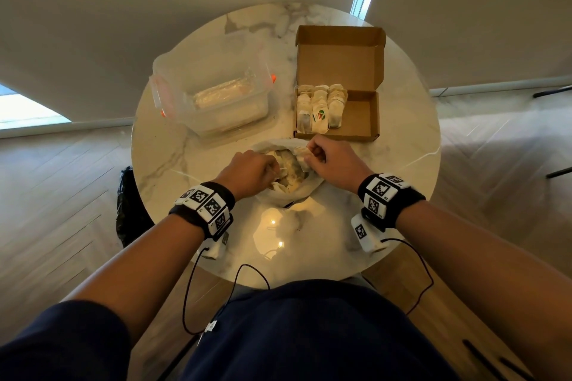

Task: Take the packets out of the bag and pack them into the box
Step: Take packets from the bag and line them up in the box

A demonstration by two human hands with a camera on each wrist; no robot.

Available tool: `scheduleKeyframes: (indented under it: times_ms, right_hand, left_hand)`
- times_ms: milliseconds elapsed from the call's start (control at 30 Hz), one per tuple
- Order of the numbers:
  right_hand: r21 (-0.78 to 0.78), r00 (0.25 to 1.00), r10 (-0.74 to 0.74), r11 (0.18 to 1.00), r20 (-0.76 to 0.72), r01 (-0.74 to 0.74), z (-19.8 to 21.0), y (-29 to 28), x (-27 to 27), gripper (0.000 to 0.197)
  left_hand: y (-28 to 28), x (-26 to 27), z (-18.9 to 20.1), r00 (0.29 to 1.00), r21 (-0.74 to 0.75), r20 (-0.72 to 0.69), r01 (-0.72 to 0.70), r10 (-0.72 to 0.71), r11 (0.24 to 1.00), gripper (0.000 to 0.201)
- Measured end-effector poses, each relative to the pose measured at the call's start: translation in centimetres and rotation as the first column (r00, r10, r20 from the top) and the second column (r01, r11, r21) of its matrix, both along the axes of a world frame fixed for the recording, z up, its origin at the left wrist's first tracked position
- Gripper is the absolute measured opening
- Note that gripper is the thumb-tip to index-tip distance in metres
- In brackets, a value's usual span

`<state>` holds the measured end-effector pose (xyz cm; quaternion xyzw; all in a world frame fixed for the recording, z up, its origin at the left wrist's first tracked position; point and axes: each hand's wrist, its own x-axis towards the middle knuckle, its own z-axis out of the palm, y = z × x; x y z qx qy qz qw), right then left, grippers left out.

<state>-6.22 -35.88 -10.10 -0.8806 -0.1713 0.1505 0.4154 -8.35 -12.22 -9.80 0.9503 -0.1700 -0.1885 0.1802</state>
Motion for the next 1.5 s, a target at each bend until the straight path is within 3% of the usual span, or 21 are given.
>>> scheduleKeyframes:
  times_ms: [133,333,533,700,833,1100,1500]
  right_hand:
    - [0.002,0.999,-0.013,1.000,0.049,0.013,0.0,0.3,0.2,0.004]
    - [0.008,0.996,-0.003,1.000,0.093,0.002,0.0,1.3,0.5,0.004]
    - [0.064,0.999,0.007,0.998,0.045,-0.010,0.4,1.4,0.5,0.015]
    - [0.112,0.998,0.056,0.992,0.016,-0.057,0.9,1.3,0.4,0.008]
    - [0.126,0.996,0.083,0.988,0.010,-0.084,1.0,1.1,0.4,0.007]
    - [0.192,0.993,0.075,0.980,-0.092,-0.056,1.6,0.8,0.2,0.023]
    - [0.081,1.000,0.007,0.997,-0.002,-0.006,1.8,-0.5,2.4,0.010]
  left_hand:
    - [-0.1,0.1,0.8,0.997,-0.107,-0.034,0.062,-0.066,0.992,0.026]
    - [0.0,0.2,1.2,0.984,-0.201,0.134,0.146,-0.120,0.969,0.016]
    - [-0.4,0.4,2.1,0.989,-0.317,0.147,0.071,-0.024,0.946,0.020]
    - [-1.0,0.5,2.6,0.992,-0.327,0.096,-0.050,0.085,0.944,0.019]
    - [-1.4,0.7,2.7,0.988,-0.396,0.004,-0.138,0.152,0.908,0.031]
    - [-1.5,1.4,2.8,0.984,-0.398,0.057,-0.130,0.166,0.908,0.017]
    - [-3.6,4.5,4.0,0.972,-0.408,0.185,-0.055,0.142,0.911,0.023]
